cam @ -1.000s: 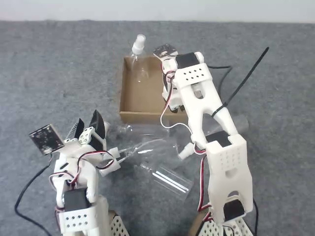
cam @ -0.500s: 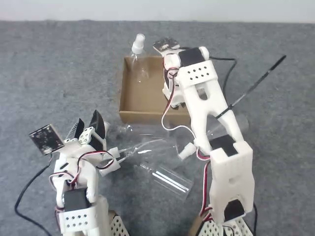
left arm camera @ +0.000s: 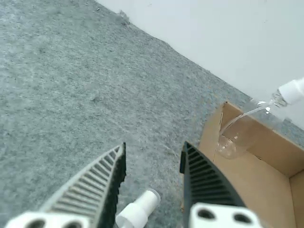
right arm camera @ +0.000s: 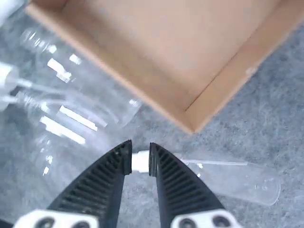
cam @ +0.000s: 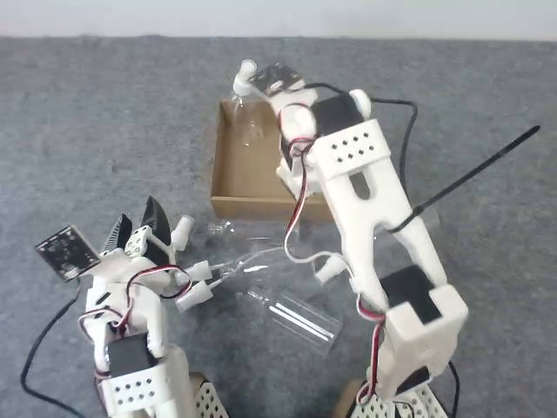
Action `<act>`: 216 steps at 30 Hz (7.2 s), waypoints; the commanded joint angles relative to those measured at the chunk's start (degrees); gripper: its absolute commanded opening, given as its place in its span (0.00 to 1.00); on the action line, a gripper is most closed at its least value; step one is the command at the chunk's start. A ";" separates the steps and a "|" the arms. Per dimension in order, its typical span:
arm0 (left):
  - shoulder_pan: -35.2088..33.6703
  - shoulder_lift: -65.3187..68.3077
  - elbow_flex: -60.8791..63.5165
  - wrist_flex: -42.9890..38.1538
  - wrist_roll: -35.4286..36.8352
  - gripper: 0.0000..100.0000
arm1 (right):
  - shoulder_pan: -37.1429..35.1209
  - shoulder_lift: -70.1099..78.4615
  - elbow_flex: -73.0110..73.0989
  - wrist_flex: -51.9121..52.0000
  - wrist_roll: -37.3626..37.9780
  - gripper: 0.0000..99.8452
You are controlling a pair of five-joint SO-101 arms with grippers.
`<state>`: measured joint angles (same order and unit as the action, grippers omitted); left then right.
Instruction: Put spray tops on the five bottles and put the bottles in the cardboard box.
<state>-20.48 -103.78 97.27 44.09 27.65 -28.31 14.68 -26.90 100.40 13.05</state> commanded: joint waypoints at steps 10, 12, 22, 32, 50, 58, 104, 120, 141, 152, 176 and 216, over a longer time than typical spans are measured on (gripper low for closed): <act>-0.18 -0.53 -0.75 -1.76 -0.53 0.18 | -7.34 -19.12 13.19 2.24 2.20 0.01; -0.18 -0.53 -0.75 -1.76 -0.53 0.18 | -9.01 -22.46 16.79 1.98 2.29 0.01; -0.09 -0.53 -0.75 -1.49 -0.53 0.18 | -16.48 -32.13 30.15 0.40 1.93 0.06; -0.09 -0.53 -0.75 -1.41 -0.53 0.18 | -22.81 -34.51 41.14 -3.12 1.85 0.19; -0.09 -0.53 -0.75 -1.41 -0.53 0.18 | -28.88 -34.07 58.02 -23.25 1.85 0.22; -0.09 -0.53 -0.75 -1.41 -0.53 0.18 | -28.88 -33.98 61.71 -28.88 -1.32 0.22; -0.18 -0.53 -0.75 -1.32 -0.53 0.18 | -29.41 -21.93 54.77 -23.16 -1.49 0.01; -0.26 -0.53 -0.75 -1.41 -8.44 0.18 | -23.25 -40.22 56.97 -18.33 -1.32 0.01; -0.26 -0.09 -17.89 10.55 -31.21 0.18 | -6.73 -55.69 58.29 -20.79 -1.76 0.01; -0.18 -0.09 -21.67 17.14 -41.76 0.18 | -2.86 -62.20 64.44 -28.00 -4.66 0.01; 0.00 43.87 -45.85 30.51 -49.32 0.18 | -2.86 -62.81 66.73 -31.16 -4.92 0.01; 3.52 118.33 -86.46 36.57 -48.44 0.24 | -2.86 -62.73 66.73 -31.16 -4.57 0.01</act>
<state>-17.14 12.18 16.75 79.69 -22.64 -32.00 -46.24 40.70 70.42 8.57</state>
